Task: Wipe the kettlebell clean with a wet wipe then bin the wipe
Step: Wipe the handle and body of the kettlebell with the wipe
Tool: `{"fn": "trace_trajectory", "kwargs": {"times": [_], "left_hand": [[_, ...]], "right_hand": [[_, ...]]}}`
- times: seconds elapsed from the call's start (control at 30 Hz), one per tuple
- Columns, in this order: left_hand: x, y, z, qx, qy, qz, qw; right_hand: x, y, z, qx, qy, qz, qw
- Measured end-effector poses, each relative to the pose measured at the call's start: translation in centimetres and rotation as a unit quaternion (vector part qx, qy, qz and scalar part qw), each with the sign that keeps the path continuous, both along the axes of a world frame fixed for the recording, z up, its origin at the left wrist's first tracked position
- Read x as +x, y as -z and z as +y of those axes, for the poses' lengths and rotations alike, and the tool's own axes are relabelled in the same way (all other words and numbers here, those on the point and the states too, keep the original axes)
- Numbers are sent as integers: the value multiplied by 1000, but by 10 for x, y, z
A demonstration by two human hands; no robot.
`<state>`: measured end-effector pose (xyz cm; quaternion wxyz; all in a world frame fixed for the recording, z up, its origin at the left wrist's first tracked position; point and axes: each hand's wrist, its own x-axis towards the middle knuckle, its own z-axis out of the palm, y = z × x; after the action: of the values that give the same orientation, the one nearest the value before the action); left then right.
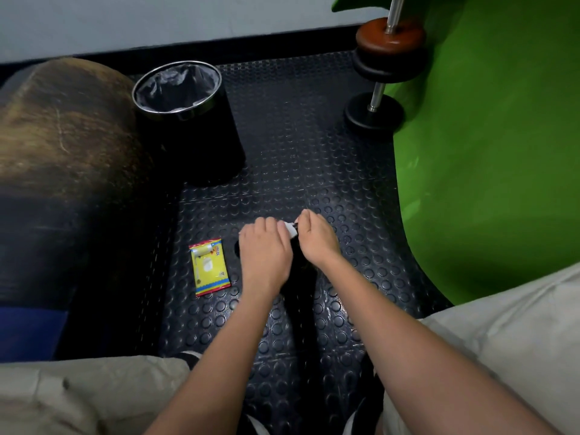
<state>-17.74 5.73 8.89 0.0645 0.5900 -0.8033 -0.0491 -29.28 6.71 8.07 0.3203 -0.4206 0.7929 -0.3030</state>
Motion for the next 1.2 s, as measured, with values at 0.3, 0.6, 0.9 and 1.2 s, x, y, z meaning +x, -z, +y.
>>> {"fn": "trace_trajectory", "kwargs": {"times": [0.3,0.6,0.9,1.2], "left_hand": [[32,35,9,-75,-56,251,963],[0,5,-26,150,-499,516,679],[4,-57,-45,312,-513,676,427],[-19,-22,-45,303,-569,678,354]], "right_hand": [[7,-3,3,-9,-19,-3,1000],[8,-1,1,-6,-4,0,1000],[8,-2,1,0,-6,-3,1000],[8,-2,0,-5,-4,2,1000]]}}
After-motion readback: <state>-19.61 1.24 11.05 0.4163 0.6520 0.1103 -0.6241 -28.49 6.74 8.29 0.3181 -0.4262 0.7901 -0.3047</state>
